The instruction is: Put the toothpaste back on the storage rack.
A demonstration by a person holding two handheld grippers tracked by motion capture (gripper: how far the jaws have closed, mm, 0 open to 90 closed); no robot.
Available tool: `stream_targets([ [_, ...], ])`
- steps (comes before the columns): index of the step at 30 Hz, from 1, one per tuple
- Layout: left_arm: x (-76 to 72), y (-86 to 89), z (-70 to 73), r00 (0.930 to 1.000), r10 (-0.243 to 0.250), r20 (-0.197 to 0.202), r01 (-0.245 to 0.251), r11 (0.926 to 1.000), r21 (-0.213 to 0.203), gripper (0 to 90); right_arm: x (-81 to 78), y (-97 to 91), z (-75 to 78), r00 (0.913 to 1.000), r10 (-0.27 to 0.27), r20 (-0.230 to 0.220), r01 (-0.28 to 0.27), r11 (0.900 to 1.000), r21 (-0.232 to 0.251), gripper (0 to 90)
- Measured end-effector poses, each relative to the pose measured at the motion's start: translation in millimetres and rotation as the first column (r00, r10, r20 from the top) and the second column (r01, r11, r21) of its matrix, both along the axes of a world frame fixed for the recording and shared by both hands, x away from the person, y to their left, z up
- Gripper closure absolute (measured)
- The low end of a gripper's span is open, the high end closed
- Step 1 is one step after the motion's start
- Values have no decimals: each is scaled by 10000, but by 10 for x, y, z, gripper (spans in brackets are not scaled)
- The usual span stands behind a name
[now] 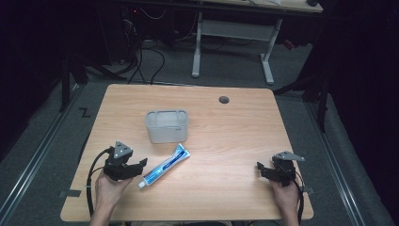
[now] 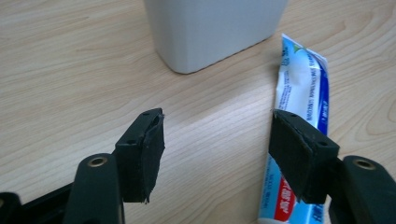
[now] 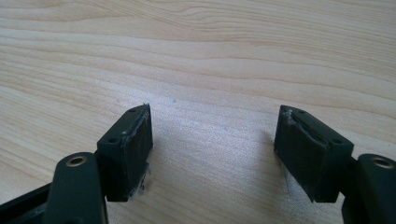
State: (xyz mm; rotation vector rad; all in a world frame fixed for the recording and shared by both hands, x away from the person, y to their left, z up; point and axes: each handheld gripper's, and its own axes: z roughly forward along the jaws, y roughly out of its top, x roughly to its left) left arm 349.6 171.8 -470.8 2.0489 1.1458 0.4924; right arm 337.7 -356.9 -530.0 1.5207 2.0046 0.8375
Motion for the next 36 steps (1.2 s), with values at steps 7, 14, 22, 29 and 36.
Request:
stream_targets([
  [7, 6, -151, 24, 9985, -489, -225, 493, 9986, 174, 365, 0, 2, 0, 10000, -13, -1, 13, 10000, 22, 279],
  [14, 13, -316, 47, 9957, -864, -318, 877, 9954, 393, 367, 0, 2, 0, 10000, -10, -1, 10, 10000, 20, 279],
  [22, 64, -567, 52, 9878, -1450, -567, 1498, 9845, 915, 373, 0, 3, 0, 10000, -10, -3, 10, 10000, 16, 279],
  [29, 120, -746, 29, 9786, -1790, -1019, 1927, 9703, 1464, 380, 0, 3, 0, 10000, -13, -2, 13, 10000, 18, 279],
  [36, 195, -886, 15, 9751, -1805, -1284, 2008, 9651, 1683, 374, 0, 3, 0, 10000, -13, -2, 13, 10000, 21, 280],
])
